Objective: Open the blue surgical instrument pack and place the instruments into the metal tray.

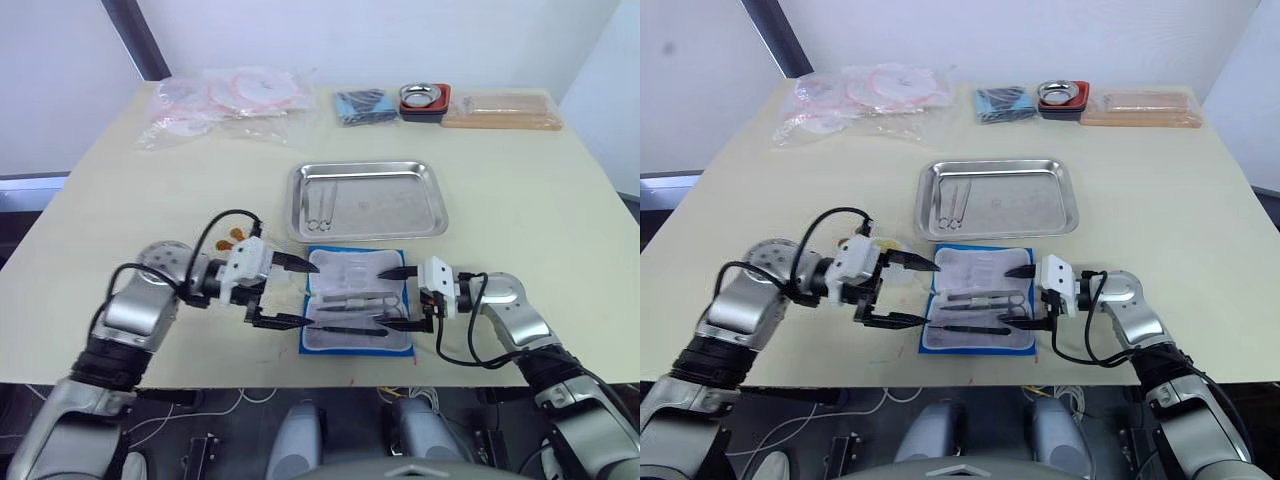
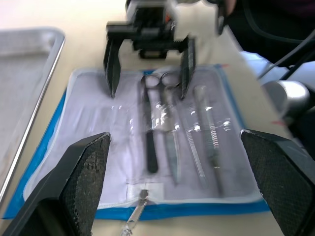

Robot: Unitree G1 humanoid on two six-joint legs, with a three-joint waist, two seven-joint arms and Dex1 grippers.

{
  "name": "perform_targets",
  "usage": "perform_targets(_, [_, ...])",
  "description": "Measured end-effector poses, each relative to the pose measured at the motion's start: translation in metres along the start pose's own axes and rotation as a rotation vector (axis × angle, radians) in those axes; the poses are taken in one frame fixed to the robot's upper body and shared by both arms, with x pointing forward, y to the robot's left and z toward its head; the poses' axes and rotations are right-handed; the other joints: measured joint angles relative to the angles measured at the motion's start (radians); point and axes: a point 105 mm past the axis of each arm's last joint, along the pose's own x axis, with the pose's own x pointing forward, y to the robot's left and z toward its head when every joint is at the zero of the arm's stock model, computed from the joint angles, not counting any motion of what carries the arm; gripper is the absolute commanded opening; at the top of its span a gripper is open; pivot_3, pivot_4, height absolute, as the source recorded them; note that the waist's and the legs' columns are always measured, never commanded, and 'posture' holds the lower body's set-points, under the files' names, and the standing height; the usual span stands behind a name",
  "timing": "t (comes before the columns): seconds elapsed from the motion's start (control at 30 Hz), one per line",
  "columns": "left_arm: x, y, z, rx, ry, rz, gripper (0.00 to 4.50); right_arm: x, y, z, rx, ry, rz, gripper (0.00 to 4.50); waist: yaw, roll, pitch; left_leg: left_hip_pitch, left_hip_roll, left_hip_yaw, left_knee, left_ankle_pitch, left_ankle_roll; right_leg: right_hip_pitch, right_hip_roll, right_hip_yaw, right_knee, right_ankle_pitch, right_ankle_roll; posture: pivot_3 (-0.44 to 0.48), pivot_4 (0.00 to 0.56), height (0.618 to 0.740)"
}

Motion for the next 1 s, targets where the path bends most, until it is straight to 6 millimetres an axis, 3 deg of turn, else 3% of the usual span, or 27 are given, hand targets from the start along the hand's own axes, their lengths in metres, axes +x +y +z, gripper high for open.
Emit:
perform_targets(0.07, [0.007,0.003,-0.003,-0.010,-0.004,0.010,3.68,0.000,0.000,0.000,0.000,-0.001,0.000,4.50,0.000,0.000,0.000,0.000,0.000,0.000,0.000,0.000,0.000,0.000,0.000,0.000,0.000,0.000,0.000,0.000,0.150,0.740])
perform_targets(0.13, [0.011,0.005,-0.006,-0.019,-0.001,0.017,2.58,0.001,0.000,0.000,0.000,-0.003,0.000,4.50,-0.002,0.000,0.000,0.000,0.000,0.000,0.000,0.000,0.000,0.000,0.000,0.000,0.000,0.000,0.000,0.000,0.150,0.740])
perform_targets(0.33, [0.026,0.013,-0.016,-0.012,0.013,0.019,2.58,0.001,0.001,-0.001,0.004,-0.004,-0.002,4.50,-0.001,0.000,-0.001,0.000,0.000,0.000,0.000,0.000,0.000,0.000,0.000,0.000,0.001,0.000,0.000,0.000,0.150,0.740])
perform_targets(0.6, [0.027,0.023,-0.028,0.012,0.057,0.009,2.58,0.000,0.001,-0.001,0.007,-0.005,-0.008,4.50,0.000,-0.001,-0.001,0.000,0.000,-0.001,0.000,0.000,0.000,0.000,0.000,-0.001,0.001,0.000,0.000,0.000,0.150,0.740])
perform_targets(0.87, [0.027,0.021,-0.030,0.018,0.060,-0.063,2.58,0.000,0.001,-0.001,0.007,-0.006,-0.010,4.50,-0.001,-0.001,-0.001,0.000,0.000,0.000,0.000,0.000,0.000,0.001,0.001,-0.001,0.001,0.000,0.000,0.000,0.150,0.740])
perform_targets(0.9, [0.027,0.021,-0.030,0.020,0.061,-0.064,2.15,0.000,0.001,-0.001,0.008,-0.006,-0.011,4.50,-0.001,-0.001,-0.001,0.000,0.000,-0.001,0.000,0.000,0.000,0.001,0.000,-0.001,0.001,0.000,0.000,0.000,0.150,0.740])
perform_targets(0.97, [0.028,0.021,-0.031,0.024,0.061,-0.067,1.88,0.000,0.001,-0.002,0.008,-0.006,-0.011,4.50,-0.001,-0.001,-0.001,0.000,0.000,-0.001,0.000,0.000,0.000,0.001,0.000,-0.001,0.001,0.000,0.000,0.000,0.150,0.740])
perform_targets(1.0, [0.031,0.019,-0.032,0.019,0.062,-0.085,1.29,0.000,0.001,-0.002,0.009,-0.006,-0.015,4.50,-0.001,-0.001,-0.001,0.001,0.000,-0.001,0.000,0.000,0.000,0.001,0.000,-0.001,0.001,0.000,0.000,0.000,0.150,0.740])
